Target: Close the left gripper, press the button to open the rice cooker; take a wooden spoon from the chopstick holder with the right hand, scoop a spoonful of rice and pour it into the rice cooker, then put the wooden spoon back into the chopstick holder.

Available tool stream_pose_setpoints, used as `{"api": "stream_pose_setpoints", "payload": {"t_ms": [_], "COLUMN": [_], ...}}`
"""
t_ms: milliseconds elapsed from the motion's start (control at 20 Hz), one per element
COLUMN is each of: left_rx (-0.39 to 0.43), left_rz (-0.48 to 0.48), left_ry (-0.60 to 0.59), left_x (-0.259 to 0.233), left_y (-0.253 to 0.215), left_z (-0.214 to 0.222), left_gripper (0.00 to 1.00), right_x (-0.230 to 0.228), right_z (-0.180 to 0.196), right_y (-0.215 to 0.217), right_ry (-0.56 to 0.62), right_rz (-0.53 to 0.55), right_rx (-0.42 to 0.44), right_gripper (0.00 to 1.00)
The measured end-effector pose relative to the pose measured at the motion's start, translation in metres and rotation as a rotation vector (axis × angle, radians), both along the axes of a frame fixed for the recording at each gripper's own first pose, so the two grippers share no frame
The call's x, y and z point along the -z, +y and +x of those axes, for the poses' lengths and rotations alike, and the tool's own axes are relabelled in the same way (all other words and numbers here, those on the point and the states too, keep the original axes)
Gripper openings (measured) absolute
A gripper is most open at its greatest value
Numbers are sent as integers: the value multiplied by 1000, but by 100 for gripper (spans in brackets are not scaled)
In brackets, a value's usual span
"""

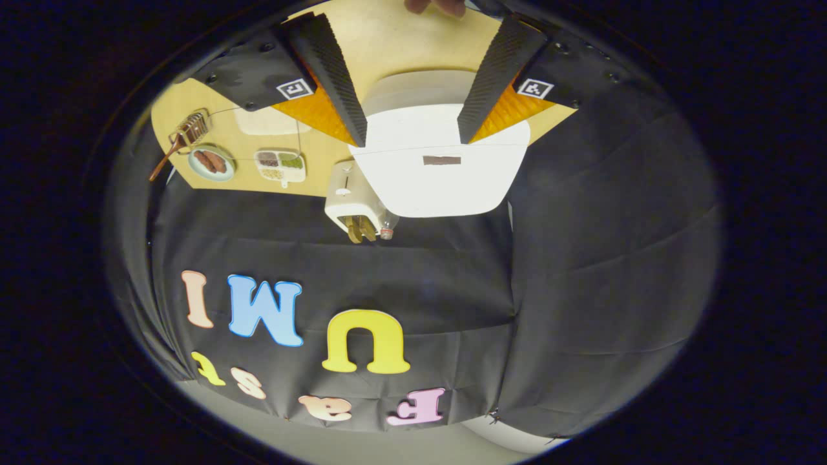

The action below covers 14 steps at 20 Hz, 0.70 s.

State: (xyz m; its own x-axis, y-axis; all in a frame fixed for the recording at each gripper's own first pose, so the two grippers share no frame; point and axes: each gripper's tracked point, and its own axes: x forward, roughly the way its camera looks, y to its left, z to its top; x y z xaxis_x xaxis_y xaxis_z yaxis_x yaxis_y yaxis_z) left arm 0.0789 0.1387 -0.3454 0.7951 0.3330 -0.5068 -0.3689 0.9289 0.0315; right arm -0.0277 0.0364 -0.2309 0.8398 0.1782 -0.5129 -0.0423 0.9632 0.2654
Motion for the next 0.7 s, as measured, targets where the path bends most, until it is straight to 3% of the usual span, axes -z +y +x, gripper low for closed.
{"api": "stream_pose_setpoints", "payload": {"t_ms": [50, 150, 200, 350, 500, 700], "left_rx": [4, 56, 95, 180, 173, 191], "left_rz": [-13, -43, -52, -42, -7, -1], "left_ry": [-17, -77, -104, -232, -332, -396], "left_x": [-15, -50, -68, -143, -206, -255], "left_y": [-12, -47, -66, -110, -132, -158], "left_z": [-8, -15, -20, -24, -44, -62], "left_gripper": [96, 100, 94, 98, 97, 94], "right_x": [-6, -28, -39, -82, -112, -127], "right_z": [5, 22, 28, 45, 57, 59], "right_y": [-11, -38, -51, -70, -78, -76], "right_ry": [-19, -92, -133, -282, -406, -456], "right_rz": [-7, -37, -66, -187, -267, -263], "right_rx": [4, 49, 73, 73, 48, 54], "right_gripper": [82, 82, 82, 82, 82, 82]}}
